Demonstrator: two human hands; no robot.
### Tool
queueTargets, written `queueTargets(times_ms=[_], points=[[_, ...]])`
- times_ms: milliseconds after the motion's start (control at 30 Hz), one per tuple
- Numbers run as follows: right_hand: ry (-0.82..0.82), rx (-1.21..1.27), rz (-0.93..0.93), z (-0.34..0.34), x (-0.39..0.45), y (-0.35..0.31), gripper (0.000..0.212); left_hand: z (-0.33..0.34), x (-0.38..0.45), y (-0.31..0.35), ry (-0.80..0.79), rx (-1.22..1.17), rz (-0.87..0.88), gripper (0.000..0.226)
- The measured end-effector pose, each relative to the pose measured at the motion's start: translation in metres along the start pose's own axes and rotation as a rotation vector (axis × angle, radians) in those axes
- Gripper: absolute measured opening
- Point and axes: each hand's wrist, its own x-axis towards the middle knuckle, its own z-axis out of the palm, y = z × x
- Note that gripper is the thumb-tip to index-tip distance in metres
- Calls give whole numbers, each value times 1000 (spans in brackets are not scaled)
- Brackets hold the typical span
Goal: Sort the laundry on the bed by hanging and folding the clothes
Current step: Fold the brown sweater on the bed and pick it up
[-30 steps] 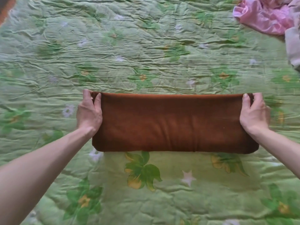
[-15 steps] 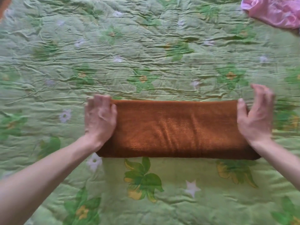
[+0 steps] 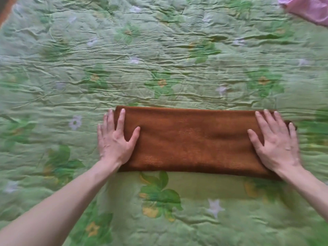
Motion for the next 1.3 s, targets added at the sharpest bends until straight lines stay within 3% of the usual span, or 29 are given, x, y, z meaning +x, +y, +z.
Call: queueTargets(times_ms=[200,333,433,533,600,700,800,933,1067,1167,1233,1300], points=[[52,288,115,12,2,12,79,7,1,-7,24,-240,-24,92],[85,347,145,14,1,15,75,7,0,-3,30,-219,-32,92],[101,428,233,10,-2,17,84,5,-4,3,54,-182,-21,92],[111,634,421,5,-15,19,99,1,-2,10,110,-320,-91,84],[150,721,500,4,-28,21,99,-6,5,15,163,-494,-224,81],[175,746,567,1,-41,23,90,-14,15,23,201,-525,-348,62],[132,782,568,-5,-42,22,86,-21,18,27,237,-651,-363,38],[107,907,614,-9,-44,23,89,-27,16,20,290,-578,-358,41],[43,941,659,-16,-45,18,79,-17,0,28,235,-307,-235,60],[11,906,672,-36,-43,9,89,-8,-18,46,266,-32,121,64],[48,820,627,-56,-46,-4,86,5,-31,56,179,35,383,67],[83,690,562,-78,-52,-24,80,16,-38,61,52,60,442,70]])
